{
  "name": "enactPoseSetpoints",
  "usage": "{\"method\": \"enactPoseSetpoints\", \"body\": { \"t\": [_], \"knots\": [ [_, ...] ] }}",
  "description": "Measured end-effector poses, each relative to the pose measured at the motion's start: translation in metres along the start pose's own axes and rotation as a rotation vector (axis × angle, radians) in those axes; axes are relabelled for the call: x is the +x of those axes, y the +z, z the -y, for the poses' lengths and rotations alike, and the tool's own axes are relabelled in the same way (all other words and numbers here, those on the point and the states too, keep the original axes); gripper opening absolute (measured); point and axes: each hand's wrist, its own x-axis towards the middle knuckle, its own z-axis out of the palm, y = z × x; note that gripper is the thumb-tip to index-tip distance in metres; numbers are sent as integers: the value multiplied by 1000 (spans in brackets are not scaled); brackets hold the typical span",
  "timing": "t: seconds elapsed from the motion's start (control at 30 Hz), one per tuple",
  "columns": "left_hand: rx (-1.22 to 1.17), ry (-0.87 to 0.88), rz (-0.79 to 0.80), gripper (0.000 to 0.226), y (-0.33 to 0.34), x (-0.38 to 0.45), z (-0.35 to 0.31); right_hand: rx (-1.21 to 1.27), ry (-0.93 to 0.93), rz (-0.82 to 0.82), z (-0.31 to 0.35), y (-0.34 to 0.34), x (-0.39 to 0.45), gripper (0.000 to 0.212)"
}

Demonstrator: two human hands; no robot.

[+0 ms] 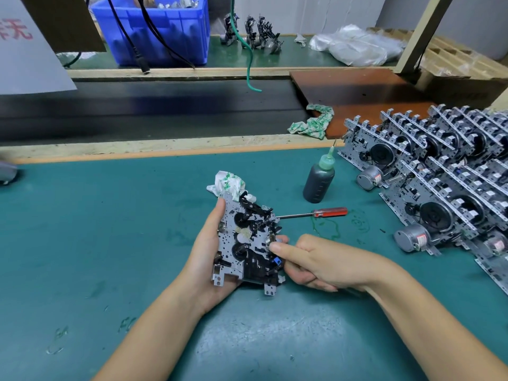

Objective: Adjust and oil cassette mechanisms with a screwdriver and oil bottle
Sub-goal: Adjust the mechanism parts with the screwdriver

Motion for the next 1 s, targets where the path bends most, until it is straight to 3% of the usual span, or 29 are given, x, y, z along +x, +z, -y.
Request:
{"method": "enactPoseSetpoints", "body": {
  "t": [0.27,0.37,0.5,0.6,0.7,0.77,0.83,0.9,1.0],
  "knots": [
    [-61,-46,14,73,1,-4,-5,32,-53,-184,-8,7,2,68],
    [-151,-77,55,85,1,-9,-7,224,-98,-289,-6,-2,-1,66],
    [-229,-109,120,102,3,-12,-9,378,-157,-438,-14,-18,-1,39],
    [-214,-107,180,105,0,-11,-9,121,-121,-528,-21,-16,3,33],
    [-82,-138,287,96,-4,-13,-15,-524,-39,-681,-25,-12,4,26],
    [27,-183,373,88,-8,-15,-20,-695,-136,-712,-22,-10,-1,18],
    [89,-247,412,83,-13,-17,-23,-665,-276,-611,-22,-9,-6,46],
    [171,-301,334,83,-13,-21,-23,-699,-316,-520,-24,-6,-11,56],
    [392,-295,80,93,-18,-20,-25,-797,-333,-524,-31,6,-23,46]
  ]
}}
